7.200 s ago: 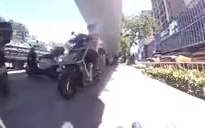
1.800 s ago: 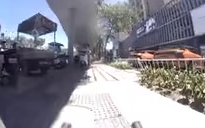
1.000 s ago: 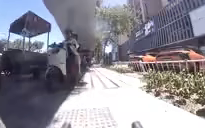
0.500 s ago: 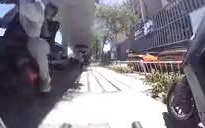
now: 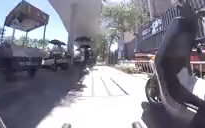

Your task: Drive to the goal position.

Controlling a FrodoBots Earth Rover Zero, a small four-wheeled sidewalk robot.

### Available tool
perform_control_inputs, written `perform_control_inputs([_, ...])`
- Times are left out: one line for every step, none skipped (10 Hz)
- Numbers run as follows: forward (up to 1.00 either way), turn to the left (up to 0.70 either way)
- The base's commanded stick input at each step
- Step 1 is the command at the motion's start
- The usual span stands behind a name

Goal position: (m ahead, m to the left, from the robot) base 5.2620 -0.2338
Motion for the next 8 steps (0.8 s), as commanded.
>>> perform_control_inputs([0.45, 0.00])
perform_control_inputs([0.45, 0.00])
perform_control_inputs([0.45, 0.00])
perform_control_inputs([0.45, 0.00])
perform_control_inputs([0.45, 0.00])
perform_control_inputs([0.45, 0.00])
perform_control_inputs([0.45, 0.00])
perform_control_inputs([0.45, 0.00])
